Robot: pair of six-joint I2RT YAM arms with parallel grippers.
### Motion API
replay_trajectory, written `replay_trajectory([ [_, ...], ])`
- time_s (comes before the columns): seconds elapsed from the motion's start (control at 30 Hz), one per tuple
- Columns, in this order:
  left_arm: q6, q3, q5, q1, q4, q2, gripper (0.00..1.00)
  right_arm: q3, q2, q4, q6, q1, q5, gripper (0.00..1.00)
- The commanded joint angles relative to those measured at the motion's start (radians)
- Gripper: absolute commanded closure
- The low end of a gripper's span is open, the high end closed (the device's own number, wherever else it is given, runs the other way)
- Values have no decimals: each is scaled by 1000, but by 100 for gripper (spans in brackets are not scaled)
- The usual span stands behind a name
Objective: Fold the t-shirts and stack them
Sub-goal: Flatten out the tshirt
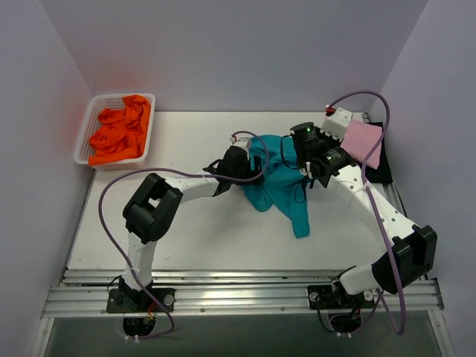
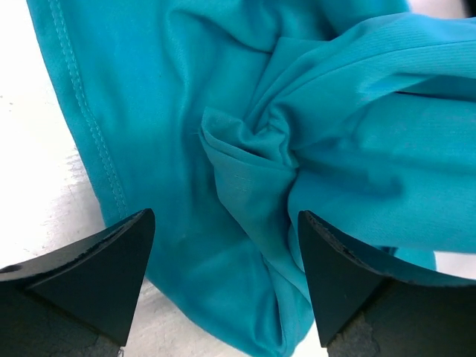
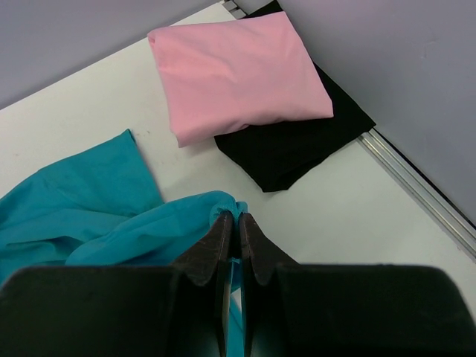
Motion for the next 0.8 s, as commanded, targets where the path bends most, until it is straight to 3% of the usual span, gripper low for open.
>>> replay_trajectory([
  [0.0,-10,55,-22,2,30,25,16,-15,-30,19,-19,-12,16,100],
  [0.77,-14,163,-14,1,59,123,31,-32,-12,44,-28,-16,-7,100],
])
